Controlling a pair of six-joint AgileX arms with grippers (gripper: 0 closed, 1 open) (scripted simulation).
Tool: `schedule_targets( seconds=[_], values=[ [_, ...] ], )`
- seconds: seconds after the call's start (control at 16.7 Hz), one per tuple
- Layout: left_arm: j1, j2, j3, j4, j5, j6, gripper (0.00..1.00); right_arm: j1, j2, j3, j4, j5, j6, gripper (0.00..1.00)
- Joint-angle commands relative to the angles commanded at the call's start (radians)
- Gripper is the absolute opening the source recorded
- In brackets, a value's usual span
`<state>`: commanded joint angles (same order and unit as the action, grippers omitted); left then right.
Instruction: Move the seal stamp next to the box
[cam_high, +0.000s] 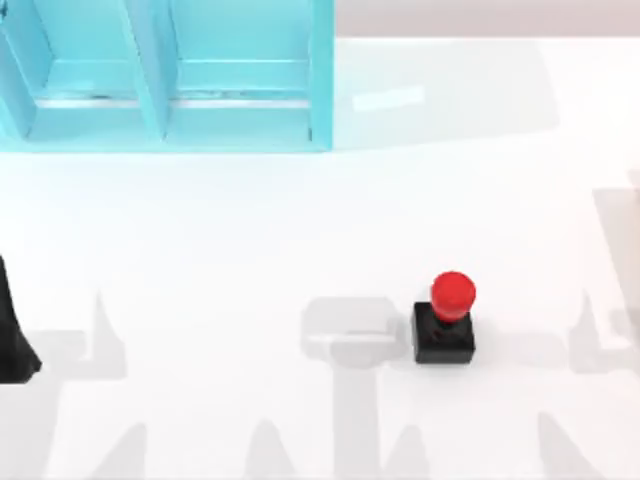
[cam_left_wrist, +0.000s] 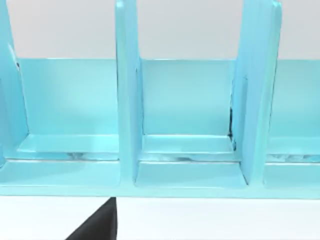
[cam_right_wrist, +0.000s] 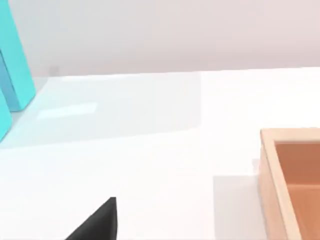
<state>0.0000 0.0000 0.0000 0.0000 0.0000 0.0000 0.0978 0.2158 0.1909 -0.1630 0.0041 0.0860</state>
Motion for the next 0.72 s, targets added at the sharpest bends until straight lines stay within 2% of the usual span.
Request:
schedule_targets(
  seconds=[0.3,0.72],
  values=[
    [0.000,0.000,0.000,0.000,0.000,0.000,1.00,0.179,0.433,0.344,-0.311,0.016,0.155,1.00],
    [0.000,0.000,0.000,0.000,0.000,0.000,1.00,0.398,1.171,0.950,-0.831,0.026,0.381,1.00]
  ],
)
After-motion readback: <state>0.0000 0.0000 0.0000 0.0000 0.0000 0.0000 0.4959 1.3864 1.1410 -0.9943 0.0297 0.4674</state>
